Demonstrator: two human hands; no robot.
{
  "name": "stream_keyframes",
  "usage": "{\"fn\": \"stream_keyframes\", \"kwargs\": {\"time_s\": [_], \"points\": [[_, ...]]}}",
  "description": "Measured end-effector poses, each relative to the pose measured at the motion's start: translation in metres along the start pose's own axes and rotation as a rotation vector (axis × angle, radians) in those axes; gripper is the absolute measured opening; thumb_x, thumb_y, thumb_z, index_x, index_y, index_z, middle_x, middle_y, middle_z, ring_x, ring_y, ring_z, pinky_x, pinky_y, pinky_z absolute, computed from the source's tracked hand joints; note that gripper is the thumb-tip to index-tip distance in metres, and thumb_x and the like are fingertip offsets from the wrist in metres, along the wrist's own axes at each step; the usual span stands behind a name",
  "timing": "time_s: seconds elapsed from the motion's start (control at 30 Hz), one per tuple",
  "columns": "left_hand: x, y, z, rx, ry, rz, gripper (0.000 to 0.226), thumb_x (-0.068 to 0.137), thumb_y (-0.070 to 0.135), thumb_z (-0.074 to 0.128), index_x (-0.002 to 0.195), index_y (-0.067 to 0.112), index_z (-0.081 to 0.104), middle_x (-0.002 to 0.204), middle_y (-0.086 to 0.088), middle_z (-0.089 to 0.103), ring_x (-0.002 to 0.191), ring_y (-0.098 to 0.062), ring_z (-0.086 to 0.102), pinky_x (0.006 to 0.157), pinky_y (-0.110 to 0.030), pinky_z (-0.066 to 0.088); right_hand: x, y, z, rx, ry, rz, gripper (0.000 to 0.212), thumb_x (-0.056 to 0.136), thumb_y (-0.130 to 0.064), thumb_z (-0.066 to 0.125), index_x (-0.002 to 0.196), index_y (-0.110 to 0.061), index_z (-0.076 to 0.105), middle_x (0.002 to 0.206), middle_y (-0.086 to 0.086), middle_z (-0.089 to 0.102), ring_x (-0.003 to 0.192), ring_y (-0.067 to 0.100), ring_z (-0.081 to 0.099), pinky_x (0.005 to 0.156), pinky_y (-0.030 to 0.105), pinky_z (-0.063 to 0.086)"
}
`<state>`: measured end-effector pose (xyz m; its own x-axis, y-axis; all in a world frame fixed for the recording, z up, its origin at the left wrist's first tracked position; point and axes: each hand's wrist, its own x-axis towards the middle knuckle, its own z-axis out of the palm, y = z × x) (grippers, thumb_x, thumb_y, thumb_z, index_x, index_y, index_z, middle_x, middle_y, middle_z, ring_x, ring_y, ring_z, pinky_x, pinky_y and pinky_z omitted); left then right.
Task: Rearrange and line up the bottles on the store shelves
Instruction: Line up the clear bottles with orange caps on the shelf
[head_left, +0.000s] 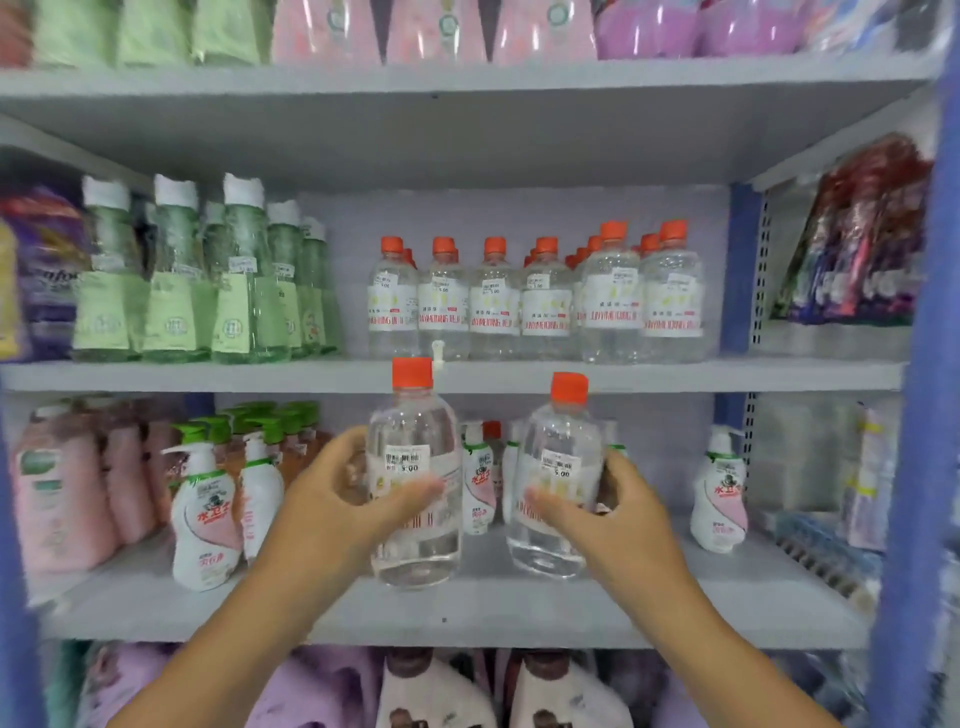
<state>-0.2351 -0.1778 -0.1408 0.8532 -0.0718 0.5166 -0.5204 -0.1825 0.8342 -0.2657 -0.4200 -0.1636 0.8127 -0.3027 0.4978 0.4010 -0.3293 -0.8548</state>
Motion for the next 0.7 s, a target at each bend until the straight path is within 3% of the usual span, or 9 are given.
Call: {"fn": "stream_keyframes", "kwargs": {"time_s": [0.07,0.17,0.37,0.47,0.57,0.63,0.7], "points": [[-0.001,0.050,-0.003,-0.054,0.002,0.090,0.044,0.065,0.040,0.084,0.103,0.046,0.062,0.094,0.027,0.075,0.084,0.006,0.072,0.063,-0.013,0.054,0.004,-0.044,-0.015,0.038,0.026,-0.095,0.036,0.073,-0.031,0.088,0.101,-0.031,0.066,0.091,-0.019,0.075,0.082,-0.002,0.071,0.069,0.018,0.055],[0.012,0.103,-0.003,-0.114,0.007,0.188,0.054,0.060,0.058,0.079,0.110,0.047,0.063,0.107,0.019,0.075,0.098,-0.002,0.073,0.082,-0.030,0.057,0.024,-0.103,-0.031,0.069,0.041,-0.242,0.039,0.073,-0.033,0.088,0.106,-0.031,0.067,0.096,-0.018,0.076,0.086,-0.002,0.071,0.073,0.018,0.057],[0.082,0.140,0.018,-0.072,0.072,0.216,0.047,0.073,0.049,0.086,0.111,0.035,0.061,0.101,0.012,0.074,0.084,-0.005,0.075,0.078,-0.034,0.061,0.091,-0.143,-0.025,-0.063,0.072,-0.264,0.039,0.071,-0.044,0.089,0.102,-0.026,0.073,0.092,-0.011,0.077,0.082,0.003,0.073,0.077,0.031,0.061],[0.115,0.133,0.030,-0.015,0.062,0.171,0.055,0.074,0.047,0.087,0.117,0.028,0.059,0.101,0.011,0.072,0.082,-0.004,0.070,0.064,-0.022,0.052,0.111,-0.129,-0.013,-0.137,0.115,-0.216,0.035,0.071,-0.047,0.088,0.093,-0.025,0.071,0.083,-0.012,0.075,0.074,0.003,0.070,0.067,0.027,0.053],[0.139,0.120,0.039,0.040,0.036,0.132,0.055,0.074,0.048,0.086,0.115,0.027,0.057,0.101,0.015,0.065,0.082,-0.003,0.065,0.061,-0.025,0.047,0.122,-0.116,-0.005,-0.257,0.167,-0.215,0.030,0.074,-0.043,0.088,0.079,-0.028,0.062,0.078,-0.013,0.065,0.069,0.001,0.062,0.059,0.021,0.042],[0.154,0.110,0.042,0.058,0.015,0.095,0.055,0.075,0.048,0.086,0.115,0.028,0.055,0.097,0.018,0.058,0.084,-0.005,0.062,0.066,-0.030,0.051,0.131,-0.107,0.000,-0.311,0.208,-0.240,0.038,0.072,-0.044,0.088,0.094,-0.027,0.062,0.093,-0.013,0.062,0.083,0.006,0.063,0.066,0.022,0.047],[0.166,0.101,0.044,0.064,-0.022,0.060,0.054,0.076,0.048,0.086,0.112,0.030,0.051,0.094,0.020,0.053,0.084,-0.006,0.060,0.071,-0.032,0.054,0.143,-0.098,0.005,-0.347,0.222,-0.251,0.065,0.069,-0.050,0.087,0.121,-0.027,0.054,0.110,-0.012,0.062,0.099,0.011,0.063,0.082,0.030,0.054]]}}
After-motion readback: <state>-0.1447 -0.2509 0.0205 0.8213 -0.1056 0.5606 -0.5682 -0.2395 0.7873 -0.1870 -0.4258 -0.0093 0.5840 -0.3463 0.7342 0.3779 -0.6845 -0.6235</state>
